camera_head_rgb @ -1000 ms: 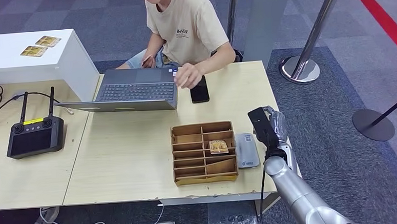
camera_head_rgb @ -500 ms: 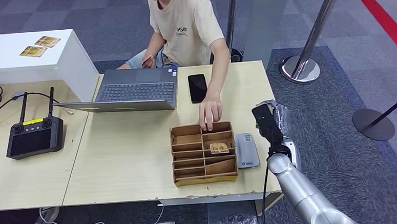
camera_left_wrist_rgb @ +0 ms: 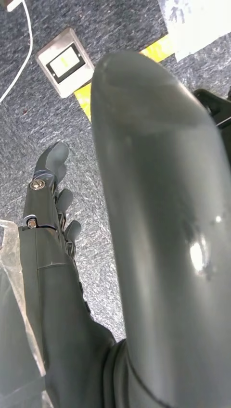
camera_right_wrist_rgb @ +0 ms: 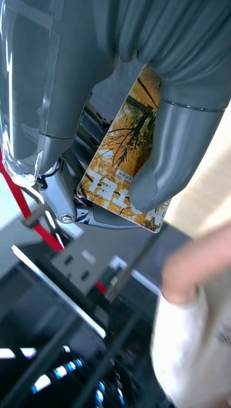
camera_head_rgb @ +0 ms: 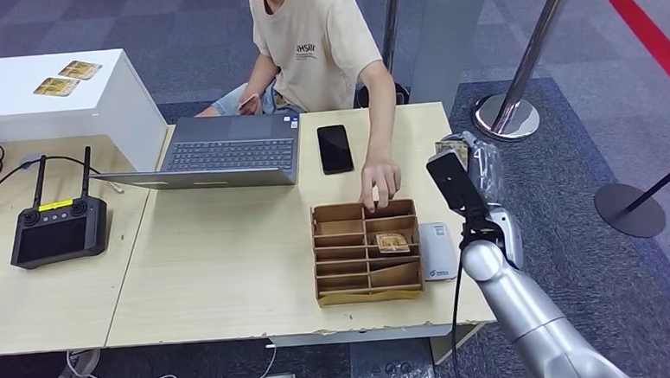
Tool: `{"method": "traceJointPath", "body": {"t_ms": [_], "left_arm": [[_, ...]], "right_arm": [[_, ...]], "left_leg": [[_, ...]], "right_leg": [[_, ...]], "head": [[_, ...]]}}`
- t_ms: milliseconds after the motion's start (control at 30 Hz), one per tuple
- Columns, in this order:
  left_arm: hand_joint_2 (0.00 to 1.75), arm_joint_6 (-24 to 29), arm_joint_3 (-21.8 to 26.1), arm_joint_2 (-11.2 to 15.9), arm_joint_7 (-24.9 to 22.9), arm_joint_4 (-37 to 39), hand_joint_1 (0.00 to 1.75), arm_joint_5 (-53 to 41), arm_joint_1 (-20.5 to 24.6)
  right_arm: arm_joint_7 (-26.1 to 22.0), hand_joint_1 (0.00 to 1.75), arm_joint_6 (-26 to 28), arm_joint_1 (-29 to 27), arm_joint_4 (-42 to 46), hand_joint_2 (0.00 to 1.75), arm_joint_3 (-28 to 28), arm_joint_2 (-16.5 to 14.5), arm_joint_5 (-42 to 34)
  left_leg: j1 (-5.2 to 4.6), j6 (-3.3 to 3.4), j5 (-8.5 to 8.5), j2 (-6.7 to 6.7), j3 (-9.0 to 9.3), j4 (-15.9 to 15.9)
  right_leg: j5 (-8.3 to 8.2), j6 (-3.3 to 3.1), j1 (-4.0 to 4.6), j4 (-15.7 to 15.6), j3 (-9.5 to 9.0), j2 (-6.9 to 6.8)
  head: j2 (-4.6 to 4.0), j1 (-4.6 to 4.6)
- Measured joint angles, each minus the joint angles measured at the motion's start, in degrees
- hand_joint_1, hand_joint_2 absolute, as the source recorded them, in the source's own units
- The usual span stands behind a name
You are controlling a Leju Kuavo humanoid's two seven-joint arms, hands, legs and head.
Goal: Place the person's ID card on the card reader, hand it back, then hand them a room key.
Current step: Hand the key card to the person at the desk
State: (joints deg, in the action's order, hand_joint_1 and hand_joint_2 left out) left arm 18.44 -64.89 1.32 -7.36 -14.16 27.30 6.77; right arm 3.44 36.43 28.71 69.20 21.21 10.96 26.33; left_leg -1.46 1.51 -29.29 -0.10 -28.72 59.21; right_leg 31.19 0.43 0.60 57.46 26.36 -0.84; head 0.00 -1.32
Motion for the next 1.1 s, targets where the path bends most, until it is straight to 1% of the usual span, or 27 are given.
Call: {"method": "traceJointPath", "body": {"t_ms": [100,167,233,333,400,467,533,600,733,1100], "left_arm": [[0.00,-0.5,0.0,-0.4,-0.4,0.0,0.00,-0.4,0.5],[0.00,-0.6,0.0,-0.7,-0.6,0.0,0.00,-0.7,1.0],[0.00,-0.7,0.0,-1.0,-0.7,0.0,0.00,-1.1,1.5],[0.00,-1.0,0.0,-1.3,-0.9,0.0,0.00,-1.4,1.7],[0.00,-1.0,0.0,-1.3,-0.9,0.0,0.00,-1.6,1.8],[0.00,-1.0,0.0,-1.4,-0.8,0.0,0.00,-1.7,2.0],[0.00,-0.9,0.0,-1.8,-1.1,0.0,0.00,-1.9,2.2],[0.00,-0.5,0.0,-2.2,-1.7,0.0,0.00,-2.0,2.3],[0.00,-0.1,0.0,-2.6,-1.8,-0.1,0.00,-2.0,2.2],[0.00,-0.6,0.0,-2.7,-1.5,-0.1,0.00,-1.0,1.9]], "right_arm": [[1.7,1.75,-4.6,2.7,2.6,1.75,1.6,0.0,-3.4],[3.1,1.75,-6.2,5.9,3.8,1.75,3.0,-0.2,-4.6],[3.6,1.75,-6.4,8.3,4.5,1.75,4.1,-0.4,-5.2],[3.7,1.75,-6.1,9.8,5.4,1.75,5.5,-0.6,-6.1],[4.0,1.75,-6.1,10.7,5.8,1.75,6.3,-0.6,-4.9],[5.1,1.75,-6.2,11.8,6.2,1.75,7.5,-0.5,-1.7],[6.6,1.75,-6.4,12.2,6.5,1.75,8.4,-0.4,1.1],[7.2,1.75,-6.6,12.2,6.7,1.75,9.0,-0.4,2.0],[7.0,1.75,-6.6,12.1,6.7,1.75,9.8,-0.1,2.1],[6.9,1.74,-6.7,11.6,6.6,1.75,11.6,0.4,3.1]], "left_leg": [[-0.02,-0.02,0.02,0.01,-0.05,0.0],[-0.01,-0.04,0.05,-0.01,-0.06,0.0],[0.02,-0.04,0.06,-0.06,-0.04,0.0],[0.01,-0.04,0.06,-0.06,-0.06,0.0],[0.01,-0.04,0.06,-0.04,-0.10,0.0],[0.01,-0.04,0.06,-0.03,-0.10,0.0],[0.01,-0.04,0.06,-0.06,-0.09,0.0],[0.01,-0.04,0.06,-0.06,-0.10,0.0],[0.01,-0.04,0.06,-0.03,-0.10,0.0],[0.01,-0.04,0.06,-0.04,-0.10,0.0]], "right_leg": [[-0.01,-0.02,0.00,0.1,0.08,0.00],[-0.02,-0.03,0.00,0.1,0.13,0.00],[-0.03,-0.04,0.00,0.1,0.10,-0.04],[-0.02,-0.04,0.01,0.1,0.10,-0.06],[-0.02,-0.04,0.01,0.1,0.13,-0.05],[-0.02,-0.04,0.00,0.1,0.16,-0.03],[-0.01,-0.03,0.00,0.1,0.16,-0.04],[-0.01,-0.03,0.00,0.1,0.15,-0.05],[-0.01,-0.03,0.01,0.1,0.15,-0.03],[-0.01,-0.03,0.00,0.1,0.15,-0.04]], "head": [[0.00,0.01],[0.00,0.01],[0.00,-0.01],[0.00,0.01],[0.00,0.00],[0.00,0.01],[0.00,0.01],[0.00,-0.01],[0.00,0.01],[0.00,0.01]]}}
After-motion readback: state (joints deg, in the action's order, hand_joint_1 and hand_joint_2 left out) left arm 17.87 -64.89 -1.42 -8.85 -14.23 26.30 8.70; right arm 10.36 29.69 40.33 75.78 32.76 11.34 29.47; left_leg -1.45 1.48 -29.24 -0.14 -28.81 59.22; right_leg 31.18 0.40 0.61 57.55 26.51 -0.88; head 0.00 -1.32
